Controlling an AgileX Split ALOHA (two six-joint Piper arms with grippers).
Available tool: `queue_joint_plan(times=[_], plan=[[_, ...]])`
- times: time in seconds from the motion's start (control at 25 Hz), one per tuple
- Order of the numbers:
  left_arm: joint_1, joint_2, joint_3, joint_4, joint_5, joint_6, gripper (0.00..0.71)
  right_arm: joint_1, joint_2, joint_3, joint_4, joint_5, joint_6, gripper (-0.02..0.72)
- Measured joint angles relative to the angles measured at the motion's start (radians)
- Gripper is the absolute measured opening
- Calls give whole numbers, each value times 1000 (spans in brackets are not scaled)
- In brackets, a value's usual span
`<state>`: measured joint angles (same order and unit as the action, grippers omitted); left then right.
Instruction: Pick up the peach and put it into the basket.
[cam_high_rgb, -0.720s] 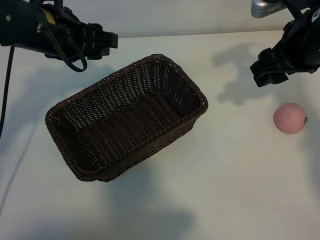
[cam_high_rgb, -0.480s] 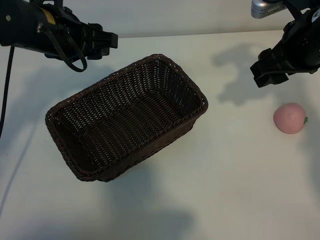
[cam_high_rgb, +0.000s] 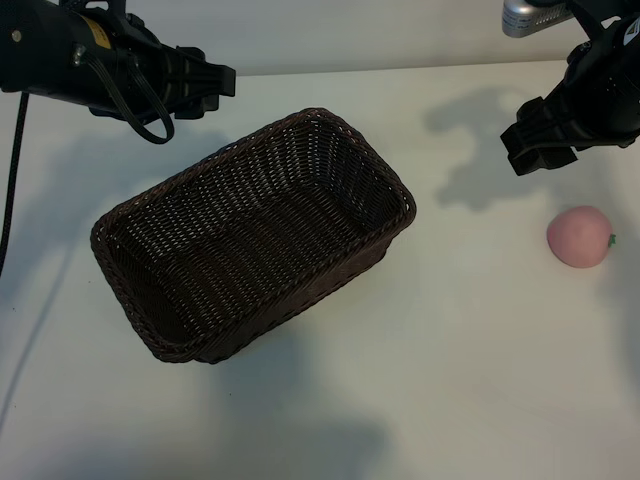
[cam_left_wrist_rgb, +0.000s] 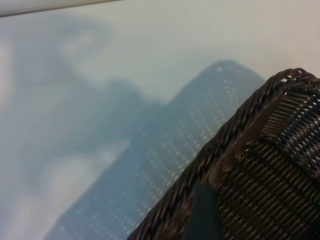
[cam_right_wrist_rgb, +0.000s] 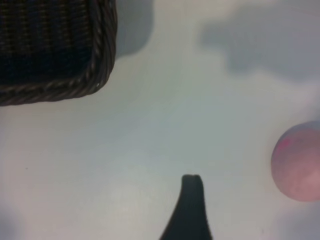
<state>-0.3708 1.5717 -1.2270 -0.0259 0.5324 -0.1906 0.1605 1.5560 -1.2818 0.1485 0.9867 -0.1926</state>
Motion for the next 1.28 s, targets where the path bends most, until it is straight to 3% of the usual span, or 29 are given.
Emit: queue_joint_plan(times=[0.76,1.04,1.28], plan=[[0,0,0,-2,-8,0,562,0,0,0,0,-3,0,595],[0,-78,0,36,143,-133,562,0,0,0,5,-4,0,595],[0,-151,0,295,356,-500,562,0,0,0,28,7,0,595]])
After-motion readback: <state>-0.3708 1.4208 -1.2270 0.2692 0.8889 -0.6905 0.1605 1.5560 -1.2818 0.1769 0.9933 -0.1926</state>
